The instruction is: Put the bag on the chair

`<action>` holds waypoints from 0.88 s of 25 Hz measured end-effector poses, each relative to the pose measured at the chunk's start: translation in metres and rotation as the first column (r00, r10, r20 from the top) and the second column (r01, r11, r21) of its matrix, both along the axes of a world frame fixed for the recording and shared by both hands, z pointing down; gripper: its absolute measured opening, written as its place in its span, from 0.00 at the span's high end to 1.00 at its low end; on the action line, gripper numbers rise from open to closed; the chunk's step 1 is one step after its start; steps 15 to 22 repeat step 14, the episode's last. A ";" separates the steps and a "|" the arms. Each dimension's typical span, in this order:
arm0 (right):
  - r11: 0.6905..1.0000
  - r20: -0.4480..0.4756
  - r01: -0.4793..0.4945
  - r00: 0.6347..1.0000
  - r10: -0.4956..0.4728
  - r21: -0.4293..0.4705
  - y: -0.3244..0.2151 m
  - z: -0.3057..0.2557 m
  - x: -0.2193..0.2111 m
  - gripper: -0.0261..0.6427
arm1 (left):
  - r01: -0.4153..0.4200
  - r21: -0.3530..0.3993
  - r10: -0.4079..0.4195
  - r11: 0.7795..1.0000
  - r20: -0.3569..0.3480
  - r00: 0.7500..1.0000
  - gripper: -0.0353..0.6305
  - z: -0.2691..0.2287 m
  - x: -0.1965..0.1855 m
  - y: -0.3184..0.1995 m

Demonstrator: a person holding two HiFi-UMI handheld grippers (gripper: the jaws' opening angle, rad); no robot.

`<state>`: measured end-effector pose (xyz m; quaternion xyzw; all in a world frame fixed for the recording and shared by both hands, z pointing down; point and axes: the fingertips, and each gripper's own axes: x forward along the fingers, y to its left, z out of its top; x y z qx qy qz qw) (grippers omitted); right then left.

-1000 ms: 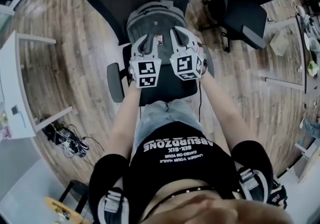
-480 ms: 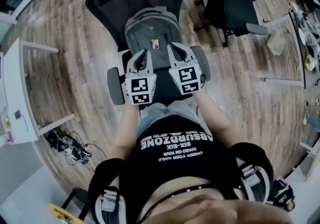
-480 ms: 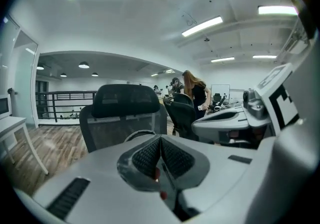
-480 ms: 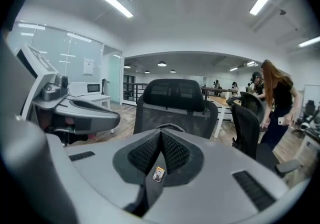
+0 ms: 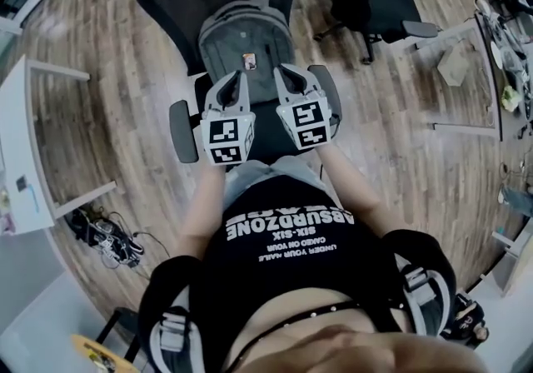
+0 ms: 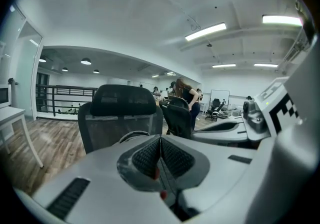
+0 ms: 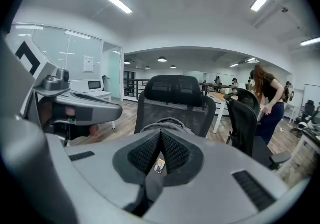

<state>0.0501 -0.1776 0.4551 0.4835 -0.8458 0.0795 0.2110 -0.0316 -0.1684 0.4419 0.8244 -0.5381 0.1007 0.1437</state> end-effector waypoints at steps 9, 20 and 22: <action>1.000 0.001 0.006 1.000 -0.005 -0.027 0.011 0.004 0.002 0.94 | -0.053 -0.018 0.054 0.998 0.035 0.998 0.91 0.006 0.012 0.015; 0.999 -0.007 0.017 1.000 -0.017 -0.041 0.015 0.010 0.000 0.94 | -0.049 -0.011 0.050 0.999 0.041 0.998 0.91 0.006 0.011 0.014; 0.999 -0.007 0.017 1.000 -0.017 -0.041 0.015 0.010 0.000 0.94 | -0.049 -0.011 0.050 0.999 0.041 0.998 0.91 0.006 0.011 0.014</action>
